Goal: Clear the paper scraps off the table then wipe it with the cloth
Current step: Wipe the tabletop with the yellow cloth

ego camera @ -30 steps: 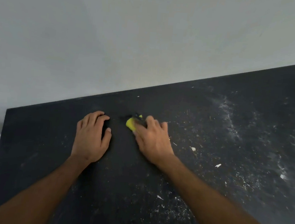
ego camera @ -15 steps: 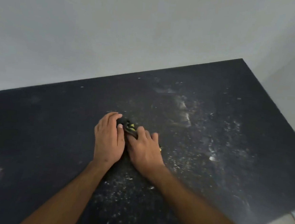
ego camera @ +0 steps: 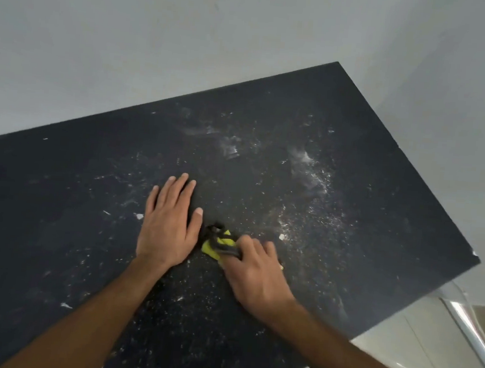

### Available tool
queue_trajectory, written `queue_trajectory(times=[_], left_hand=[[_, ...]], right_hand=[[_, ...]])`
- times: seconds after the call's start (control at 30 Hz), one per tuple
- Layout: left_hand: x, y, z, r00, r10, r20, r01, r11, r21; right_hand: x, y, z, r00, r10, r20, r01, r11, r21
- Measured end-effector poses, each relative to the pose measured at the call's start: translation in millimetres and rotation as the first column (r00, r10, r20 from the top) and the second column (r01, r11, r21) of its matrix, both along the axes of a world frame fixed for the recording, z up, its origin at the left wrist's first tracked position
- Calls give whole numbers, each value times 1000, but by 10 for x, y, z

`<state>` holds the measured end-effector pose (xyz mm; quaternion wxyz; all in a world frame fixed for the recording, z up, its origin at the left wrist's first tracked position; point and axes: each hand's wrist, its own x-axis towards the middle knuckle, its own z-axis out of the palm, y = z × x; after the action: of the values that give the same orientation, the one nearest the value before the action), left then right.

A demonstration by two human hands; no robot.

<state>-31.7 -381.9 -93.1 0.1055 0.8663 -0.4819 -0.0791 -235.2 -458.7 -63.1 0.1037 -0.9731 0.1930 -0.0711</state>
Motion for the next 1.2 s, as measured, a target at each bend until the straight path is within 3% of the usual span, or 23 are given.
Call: queue_trajectory(times=[0.03, 0.1, 0.17, 0.23, 0.3, 0.33, 0.43, 0.5, 0.6, 0.67, 0.7, 0.77, 0.8, 0.9, 0.97, 1.1, 1.2], left_hand=[[-5, -4, 0, 1000, 4, 4, -4, 1000, 2], [-15, -19, 1, 1000, 11, 3, -11, 1000, -2], [-35, -19, 14, 1000, 12, -4, -12, 1000, -10], [-35, -15, 23, 1000, 13, -7, -13, 1000, -5], [-33, -21, 18, 1000, 11, -10, -11, 1000, 4], [-39, -27, 19, 1000, 15, -5, -15, 1000, 6], [-169, -118, 90, 1000, -4, 2, 4, 1000, -28], [-414, -269, 142, 994, -102, -31, 99, 992, -84], [-870, -552, 128, 962, -258, -93, 246, 962, -121], [-1085, -691, 82, 954, -273, -120, 260, 959, -113], [-1146, -743, 61, 957, -263, -122, 250, 962, -109], [-1206, -796, 33, 966, -243, -88, 235, 968, -90], [-1220, -797, 26, 970, -235, -64, 230, 970, -79], [-1235, -795, 35, 971, -236, -35, 232, 969, -79], [-1228, -790, 43, 973, -228, -22, 225, 971, -77], [-1257, -817, 35, 975, -221, -10, 221, 974, -55], [-1270, -815, 46, 976, -216, -11, 215, 975, -61]], right_hand=[[-101, -163, -33, 999, -22, 32, 22, 1000, 1], [-249, -799, -97, 958, -266, 103, 274, 959, -77], [-478, -1547, -34, 825, -556, 95, 564, 817, -118], [-667, -1967, 70, 741, -668, 66, 671, 733, -113], [-660, -1850, 162, 775, -619, 127, 632, 762, -141], [-634, -1603, 171, 837, -528, 144, 545, 827, -139], [-666, -438, 91, 997, -83, -2, 83, 996, -32], [-865, -239, 15, 995, -7, -101, 8, 1000, 12], [-1185, -1061, -81, 926, -376, -43, 367, 920, -137], [-1458, -1673, -8, 767, -641, 23, 632, 749, -198], [-1533, -1806, 51, 715, -697, 49, 692, 696, -190], [-1545, -1630, 137, 735, -671, 97, 676, 714, -182], [-1513, -1335, 176, 798, -597, 82, 602, 786, -140], [-1547, -203, 234, 974, -222, -46, 226, 965, 133], [-1718, -8, 162, 992, -76, -101, 87, 990, 113], [-2027, -1146, 9, 891, -454, 23, 454, 888, -77], [-2273, -1880, 34, 708, -703, 67, 703, 690, -172]])
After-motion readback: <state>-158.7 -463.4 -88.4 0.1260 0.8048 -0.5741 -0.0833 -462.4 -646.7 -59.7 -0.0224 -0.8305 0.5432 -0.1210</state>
